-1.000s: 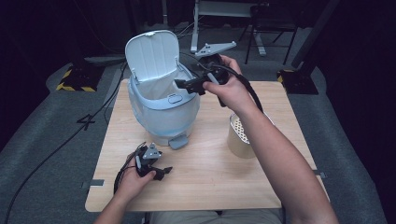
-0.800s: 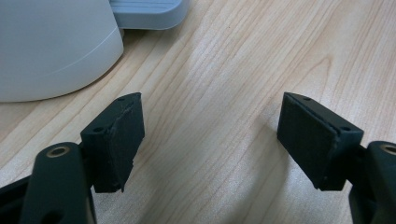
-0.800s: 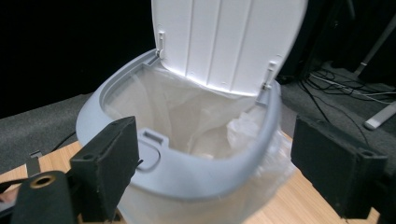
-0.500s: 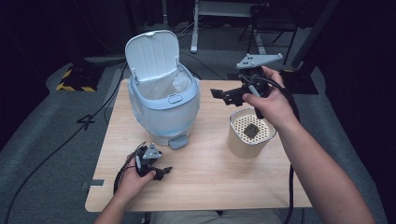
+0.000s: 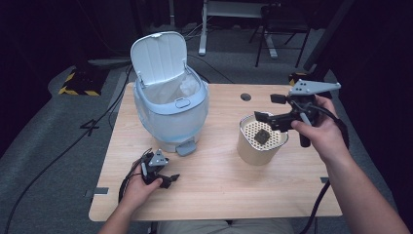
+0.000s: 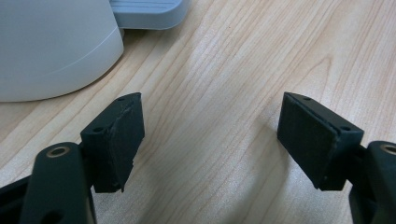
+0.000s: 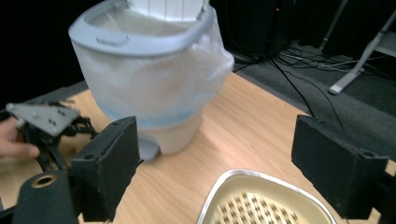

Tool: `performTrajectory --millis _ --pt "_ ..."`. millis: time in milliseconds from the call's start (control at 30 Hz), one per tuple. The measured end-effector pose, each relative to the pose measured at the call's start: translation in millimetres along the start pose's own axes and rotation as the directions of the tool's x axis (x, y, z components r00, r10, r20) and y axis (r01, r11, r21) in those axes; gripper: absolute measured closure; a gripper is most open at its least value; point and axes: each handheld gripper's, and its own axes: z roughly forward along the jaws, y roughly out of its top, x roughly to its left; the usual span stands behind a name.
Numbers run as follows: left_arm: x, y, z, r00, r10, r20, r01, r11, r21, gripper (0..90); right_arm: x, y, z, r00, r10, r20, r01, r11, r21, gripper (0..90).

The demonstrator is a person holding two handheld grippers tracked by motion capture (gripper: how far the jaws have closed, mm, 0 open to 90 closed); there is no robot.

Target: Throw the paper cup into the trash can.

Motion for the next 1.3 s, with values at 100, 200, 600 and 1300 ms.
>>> performTrajectory --millis 100,200,600,1300 --pt "0.0 0.0 0.0 1.0 0.0 0.001 0.0 1.0 0.0 23.8 -5.6 -21.6 -13.7 0.9999 0.002 0.011 -0.003 1.0 0.031 15.6" --pt "0.2 0.2 0.1 1.0 -0.002 0.001 0.002 1.0 0.001 23.7 -8.4 -32.8 -19.7 0.9997 0.011 0.022 -0.011 0.999 0.033 15.8" --pt "0.1 0.3 0.2 1.0 -0.002 0.0 0.002 1.0 0.0 23.6 -17.7 -102.1 -35.3 0.9956 0.06 0.072 -0.065 0.996 0.068 16.6" --pt "-5.5 0.1 0.4 0.9989 -0.037 -0.029 0.037 0.9993 0.001 21.6 -38.6 -221.7 -16.8 0.9718 0.186 0.145 -0.205 0.971 0.123 19.7"
